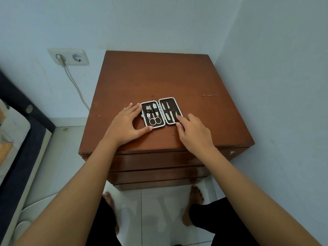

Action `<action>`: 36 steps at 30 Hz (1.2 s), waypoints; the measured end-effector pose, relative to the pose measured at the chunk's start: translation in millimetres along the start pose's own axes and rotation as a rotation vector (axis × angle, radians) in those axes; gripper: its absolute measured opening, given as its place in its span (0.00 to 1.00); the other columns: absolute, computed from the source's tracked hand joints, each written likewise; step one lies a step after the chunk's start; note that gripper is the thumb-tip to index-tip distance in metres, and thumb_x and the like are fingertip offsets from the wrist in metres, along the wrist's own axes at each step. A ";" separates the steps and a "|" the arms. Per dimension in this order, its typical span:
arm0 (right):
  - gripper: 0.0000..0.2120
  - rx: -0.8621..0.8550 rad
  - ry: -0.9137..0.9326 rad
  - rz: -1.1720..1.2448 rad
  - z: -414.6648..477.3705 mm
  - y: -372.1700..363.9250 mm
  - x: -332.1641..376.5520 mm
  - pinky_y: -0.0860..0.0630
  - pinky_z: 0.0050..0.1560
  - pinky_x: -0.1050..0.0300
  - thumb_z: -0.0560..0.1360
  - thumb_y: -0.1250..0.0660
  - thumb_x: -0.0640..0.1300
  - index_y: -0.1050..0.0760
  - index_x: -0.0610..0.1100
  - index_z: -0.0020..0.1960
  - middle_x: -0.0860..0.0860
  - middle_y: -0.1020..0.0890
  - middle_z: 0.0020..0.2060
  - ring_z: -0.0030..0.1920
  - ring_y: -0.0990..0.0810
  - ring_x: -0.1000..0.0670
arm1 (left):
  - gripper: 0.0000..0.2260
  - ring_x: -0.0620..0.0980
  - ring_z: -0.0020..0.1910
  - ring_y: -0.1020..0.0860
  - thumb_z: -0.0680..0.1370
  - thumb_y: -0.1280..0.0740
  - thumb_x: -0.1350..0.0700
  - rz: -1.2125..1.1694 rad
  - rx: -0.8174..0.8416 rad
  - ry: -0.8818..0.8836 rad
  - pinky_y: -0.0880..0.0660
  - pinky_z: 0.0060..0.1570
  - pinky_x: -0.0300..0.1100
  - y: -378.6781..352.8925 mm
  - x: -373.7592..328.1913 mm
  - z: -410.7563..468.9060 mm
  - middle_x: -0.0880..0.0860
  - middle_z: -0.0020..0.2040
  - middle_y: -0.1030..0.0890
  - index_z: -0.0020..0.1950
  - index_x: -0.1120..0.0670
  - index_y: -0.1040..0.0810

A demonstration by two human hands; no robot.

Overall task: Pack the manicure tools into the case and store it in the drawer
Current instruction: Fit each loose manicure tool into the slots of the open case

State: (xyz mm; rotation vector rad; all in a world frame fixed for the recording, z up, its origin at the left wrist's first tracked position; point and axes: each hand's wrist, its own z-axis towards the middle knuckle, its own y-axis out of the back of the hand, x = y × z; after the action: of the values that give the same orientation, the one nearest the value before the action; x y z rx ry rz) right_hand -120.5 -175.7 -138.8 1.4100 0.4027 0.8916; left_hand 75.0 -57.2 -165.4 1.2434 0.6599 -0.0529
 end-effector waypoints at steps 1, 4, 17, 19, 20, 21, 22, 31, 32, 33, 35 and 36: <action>0.16 -0.016 0.010 -0.006 -2.2 -0.6 -0.8 0.39 0.29 0.59 0.79 0.45 0.48 0.30 0.46 0.64 0.47 0.25 0.49 0.50 0.26 0.46 | 0.42 0.46 0.75 0.46 0.66 0.37 0.32 -0.003 -0.005 -0.001 0.52 0.70 0.38 0.0 0.0 0.1 0.49 0.76 0.39 0.75 0.54 0.40; 0.16 -0.018 0.030 -0.045 -4.5 -4.0 -1.6 0.44 0.25 0.62 0.79 0.44 0.48 0.29 0.46 0.64 0.47 0.26 0.48 0.48 0.28 0.47 | 0.42 0.46 0.75 0.46 0.66 0.37 0.33 -0.001 -0.011 -0.004 0.52 0.70 0.38 -0.2 -0.3 -0.2 0.49 0.75 0.39 0.75 0.54 0.39; 0.19 -0.004 0.051 -0.116 18.4 -10.7 -13.3 0.31 0.36 0.55 0.79 0.47 0.52 0.35 0.49 0.68 0.46 0.28 0.55 0.54 0.29 0.45 | 0.46 0.45 0.75 0.47 0.64 0.42 0.28 -0.008 0.006 0.006 0.50 0.72 0.42 -0.8 2.5 0.8 0.48 0.76 0.40 0.75 0.53 0.40; 0.18 -0.077 0.066 -0.081 20.6 -7.4 -19.4 0.31 0.41 0.53 0.79 0.46 0.51 0.34 0.48 0.67 0.46 0.27 0.54 0.53 0.28 0.45 | 0.46 0.45 0.75 0.47 0.64 0.42 0.28 -0.016 0.007 0.007 0.50 0.72 0.42 -1.0 2.2 1.1 0.48 0.76 0.40 0.75 0.52 0.40; 0.18 -0.115 0.053 -0.060 24.0 -5.4 -24.4 0.31 0.44 0.52 0.78 0.45 0.50 0.34 0.47 0.66 0.45 0.26 0.55 0.53 0.27 0.44 | 0.46 0.45 0.75 0.47 0.64 0.41 0.28 -0.018 0.006 0.007 0.51 0.72 0.42 -1.3 2.1 0.9 0.48 0.76 0.40 0.75 0.52 0.40; 0.18 -0.142 0.022 -0.038 29.3 -3.5 -31.1 0.31 0.47 0.51 0.78 0.44 0.49 0.33 0.46 0.67 0.45 0.26 0.57 0.55 0.27 0.43 | 0.46 0.45 0.75 0.47 0.64 0.41 0.28 -0.020 0.004 0.006 0.50 0.72 0.42 -1.5 2.2 0.5 0.48 0.76 0.40 0.75 0.52 0.40; 0.18 -0.149 -0.022 -0.019 36.9 -1.4 -39.8 0.30 0.52 0.49 0.78 0.44 0.48 0.33 0.45 0.67 0.44 0.27 0.59 0.58 0.28 0.43 | 0.46 0.45 0.75 0.47 0.64 0.41 0.28 -0.020 0.003 0.005 0.50 0.72 0.42 -1.4 2.5 0.5 0.47 0.76 0.40 0.75 0.52 0.40; 0.24 0.170 -0.233 -0.025 84.1 9.7 -112.6 0.47 0.74 0.45 0.81 0.49 0.49 0.44 0.43 0.74 0.45 0.43 0.76 0.76 0.47 0.45 | 0.45 0.44 0.75 0.46 0.63 0.41 0.28 -0.034 -0.018 0.003 0.50 0.71 0.40 -1.4 0.7 1.0 0.47 0.75 0.39 0.74 0.53 0.39; 0.23 0.162 -0.223 -0.018 81.1 7.5 -112.2 0.47 0.74 0.45 0.81 0.49 0.48 0.43 0.43 0.74 0.45 0.42 0.75 0.76 0.46 0.45 | 0.45 0.44 0.75 0.46 0.63 0.40 0.28 -0.036 -0.019 0.005 0.50 0.71 0.40 -1.2 0.8 0.9 0.47 0.75 0.39 0.74 0.52 0.38; 0.22 0.130 -0.212 -0.006 77.0 5.1 -110.1 0.46 0.74 0.45 0.81 0.49 0.47 0.41 0.42 0.73 0.44 0.40 0.75 0.75 0.44 0.44 | 0.45 0.44 0.75 0.46 0.63 0.40 0.28 -0.033 -0.018 0.007 0.50 0.71 0.40 -1.0 0.9 0.9 0.47 0.75 0.39 0.74 0.52 0.39; 0.21 0.035 -0.188 0.008 66.1 2.5 -103.2 0.40 0.71 0.45 0.80 0.46 0.45 0.36 0.40 0.71 0.42 0.35 0.72 0.72 0.38 0.42 | 0.45 0.44 0.75 0.46 0.63 0.41 0.28 -0.026 -0.008 0.011 0.50 0.71 0.41 -0.5 1.2 1.0 0.46 0.75 0.39 0.74 0.52 0.39; 0.20 -0.011 -0.172 0.008 59.8 1.9 -99.7 0.37 0.68 0.45 0.79 0.45 0.44 0.34 0.40 0.70 0.42 0.32 0.70 0.71 0.36 0.42 | 0.46 0.44 0.75 0.46 0.63 0.41 0.28 -0.025 -0.002 0.014 0.49 0.72 0.42 -0.3 1.3 1.1 0.46 0.75 0.39 0.74 0.52 0.39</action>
State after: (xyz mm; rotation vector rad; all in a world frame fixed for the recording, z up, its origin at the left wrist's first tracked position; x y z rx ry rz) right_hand -140.6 -289.4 -152.7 1.4664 0.2618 0.7715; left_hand 76.4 -57.9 -166.1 1.2344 0.6870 -0.0643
